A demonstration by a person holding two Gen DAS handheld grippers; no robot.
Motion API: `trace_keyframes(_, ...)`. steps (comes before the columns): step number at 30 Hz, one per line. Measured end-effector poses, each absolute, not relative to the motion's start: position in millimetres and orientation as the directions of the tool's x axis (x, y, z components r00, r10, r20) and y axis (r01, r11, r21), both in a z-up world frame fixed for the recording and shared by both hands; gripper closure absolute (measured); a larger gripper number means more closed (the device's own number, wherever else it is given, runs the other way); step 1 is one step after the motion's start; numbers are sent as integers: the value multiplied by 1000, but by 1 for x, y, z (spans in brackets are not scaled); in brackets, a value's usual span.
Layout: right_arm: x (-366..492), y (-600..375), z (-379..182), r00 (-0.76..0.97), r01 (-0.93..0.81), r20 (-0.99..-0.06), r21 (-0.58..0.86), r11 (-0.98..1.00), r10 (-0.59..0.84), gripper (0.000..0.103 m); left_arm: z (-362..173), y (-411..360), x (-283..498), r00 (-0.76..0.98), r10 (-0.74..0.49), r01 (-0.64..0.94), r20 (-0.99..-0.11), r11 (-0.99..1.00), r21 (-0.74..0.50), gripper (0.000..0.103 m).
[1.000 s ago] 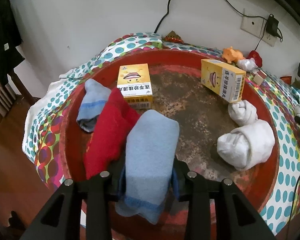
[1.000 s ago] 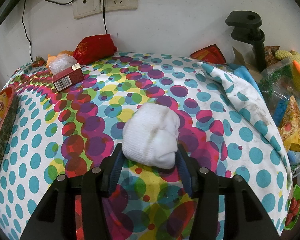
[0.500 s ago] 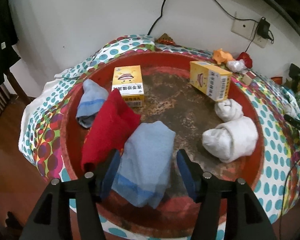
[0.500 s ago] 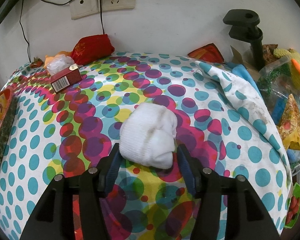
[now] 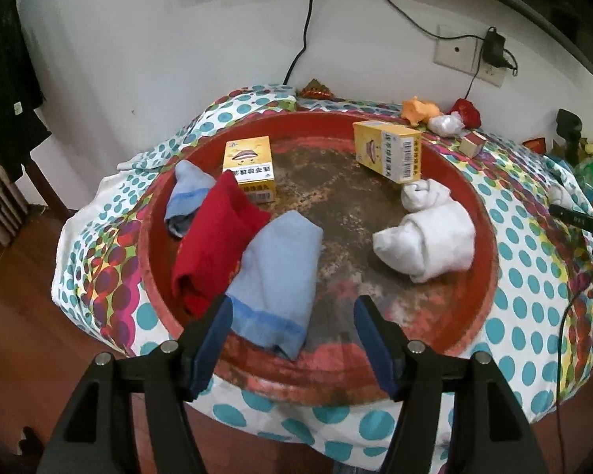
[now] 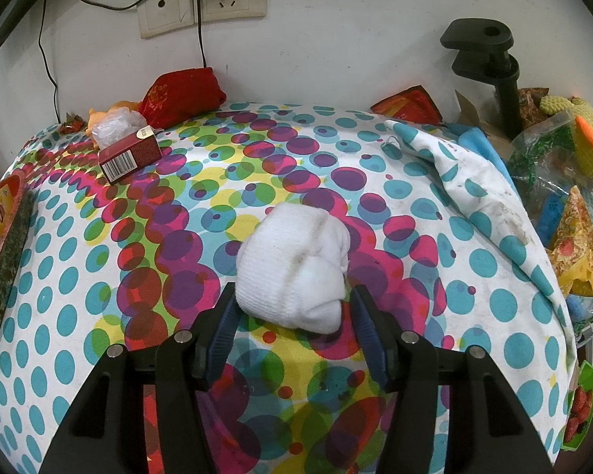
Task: Organize objects
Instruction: 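Carry the rolled white sock over the red tray with the right gripper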
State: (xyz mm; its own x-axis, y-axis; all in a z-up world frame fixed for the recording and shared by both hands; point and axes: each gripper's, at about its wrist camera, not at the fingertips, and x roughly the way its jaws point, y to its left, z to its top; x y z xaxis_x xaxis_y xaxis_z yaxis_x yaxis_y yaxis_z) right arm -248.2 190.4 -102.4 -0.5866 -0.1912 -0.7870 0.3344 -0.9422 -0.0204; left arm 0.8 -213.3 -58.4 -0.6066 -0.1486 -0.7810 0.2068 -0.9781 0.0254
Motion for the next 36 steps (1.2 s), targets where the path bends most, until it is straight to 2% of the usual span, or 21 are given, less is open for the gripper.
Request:
trace_keyframes(8, -249, 191, -102, -586, 333, -788, -21, -943, -190, 48, -52, -207, 25, -670, -218, 221, -709, -971, 90, 38)
trace_keyframes(12, -250, 192, -100, -586, 323, -789, -21, -946, -183, 45, -56, -212, 33, -673, -207, 218, -710, -973, 76, 38)
trace_keyframes(20, -248, 189, -98, -603, 321, -783, -65, -945, -151, 45, -64, -224, 44, -678, -186, 217, -711, -975, 49, 37)
trace_keyframes(22, -247, 187, -98, -607, 322, -781, -74, -944, -146, 47, -64, -227, 46, -680, -169, 212, -713, -977, 30, 37)
trace_keyframes(23, -247, 187, -98, -607, 327, -780, -73, -942, -150, 53, -64, -228, 46, -679, -163, 211, -716, -977, 22, 37)
trace_keyframes(26, -245, 184, -98, -610, 329, -778, -77, -941, -150, 61, -63, -231, 47, -677, -169, 215, -716, -976, 28, 37)
trace_keyframes(36, -233, 169, -92, -596, 299, -796, -98, -949, -106, 63, -60, -243, 50, -681, -205, 246, -703, -968, 44, 37)
